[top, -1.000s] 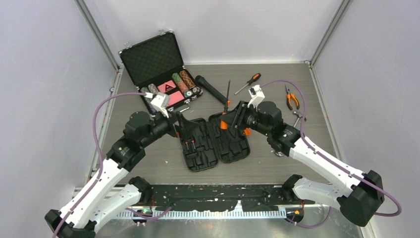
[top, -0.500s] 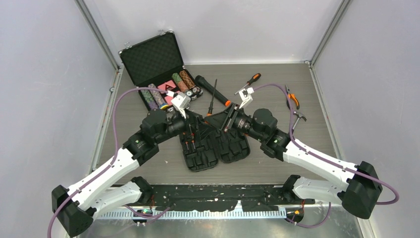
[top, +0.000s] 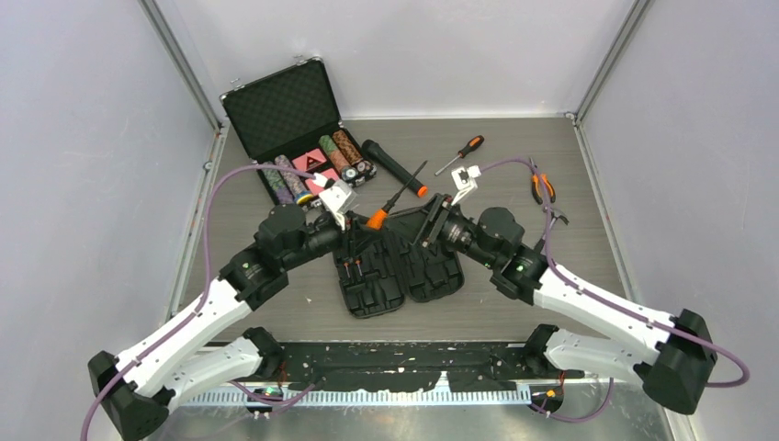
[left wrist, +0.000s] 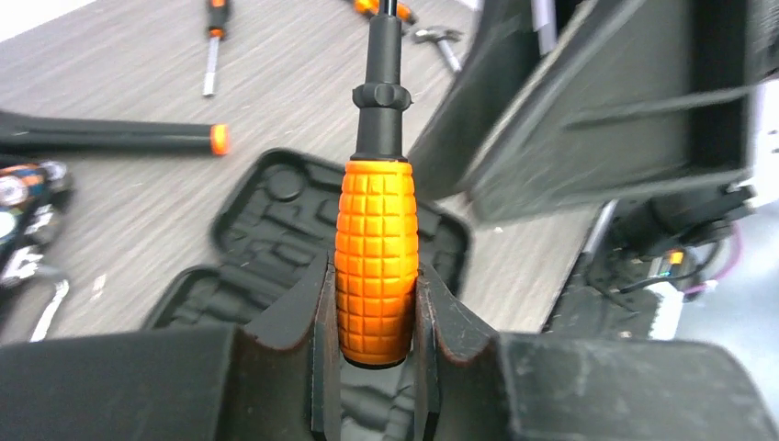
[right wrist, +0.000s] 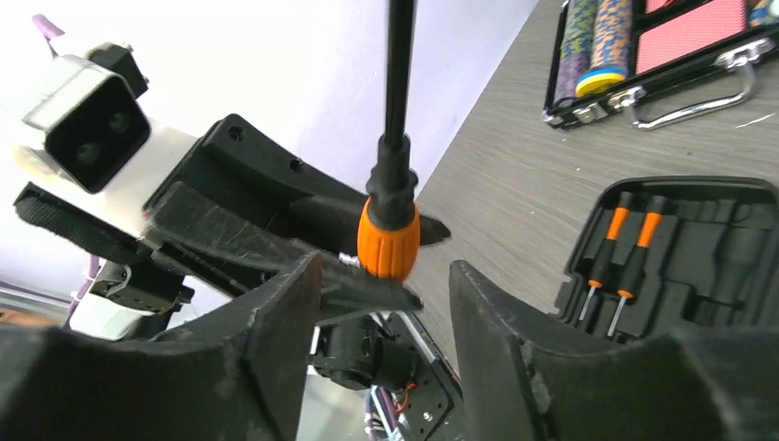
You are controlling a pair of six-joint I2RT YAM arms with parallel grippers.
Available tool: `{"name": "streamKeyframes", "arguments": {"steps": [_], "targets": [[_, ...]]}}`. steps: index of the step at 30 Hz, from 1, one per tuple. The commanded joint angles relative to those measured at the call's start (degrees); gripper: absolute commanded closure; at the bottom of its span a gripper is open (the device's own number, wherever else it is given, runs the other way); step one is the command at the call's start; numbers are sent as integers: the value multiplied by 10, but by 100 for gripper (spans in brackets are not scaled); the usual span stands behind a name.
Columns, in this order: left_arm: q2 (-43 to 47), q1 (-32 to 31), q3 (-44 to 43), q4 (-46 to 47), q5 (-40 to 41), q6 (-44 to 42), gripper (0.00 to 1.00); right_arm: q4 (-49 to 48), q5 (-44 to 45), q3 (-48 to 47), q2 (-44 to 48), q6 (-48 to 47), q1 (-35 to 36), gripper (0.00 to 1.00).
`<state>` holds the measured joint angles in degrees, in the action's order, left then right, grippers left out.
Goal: Pack the tool kit
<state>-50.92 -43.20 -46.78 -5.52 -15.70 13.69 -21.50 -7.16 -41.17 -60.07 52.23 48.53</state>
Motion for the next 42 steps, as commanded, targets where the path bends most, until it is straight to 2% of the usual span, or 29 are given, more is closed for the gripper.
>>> {"name": "streamKeyframes", "arguments": {"steps": [1,5,9,12,15,20,22,25,31,35,42], "targets": [[41,7,-39,-91,74,-142,100,89,41,-22,79,-83,-12,38],[52,7,-62,-172,95,-244,100,213,59,-64,131,-203,-38,25],[48,7,-95,-262,71,-347,100,342,68,-137,161,-344,-50,17],[38,7,-120,-321,46,-412,100,449,58,-216,133,-433,-51,14],[30,5,-137,-367,17,-482,100,526,12,-291,91,-507,-50,14],[34,-16,-140,-376,4,-567,100,605,-102,-420,-16,-530,-51,13],[37,-28,-134,-368,4,-594,100,622,-160,-459,-57,-525,-49,3],[37,-45,-130,-354,6,-626,100,670,-197,-507,-127,-523,-30,1],[34,-72,-128,-338,25,-685,100,746,-229,-575,-231,-523,0,9],[29,-89,-123,-327,50,-710,100,752,-255,-583,-266,-525,13,22],[22,-105,-107,-303,77,-733,100,756,-307,-598,-314,-531,25,35]]}}
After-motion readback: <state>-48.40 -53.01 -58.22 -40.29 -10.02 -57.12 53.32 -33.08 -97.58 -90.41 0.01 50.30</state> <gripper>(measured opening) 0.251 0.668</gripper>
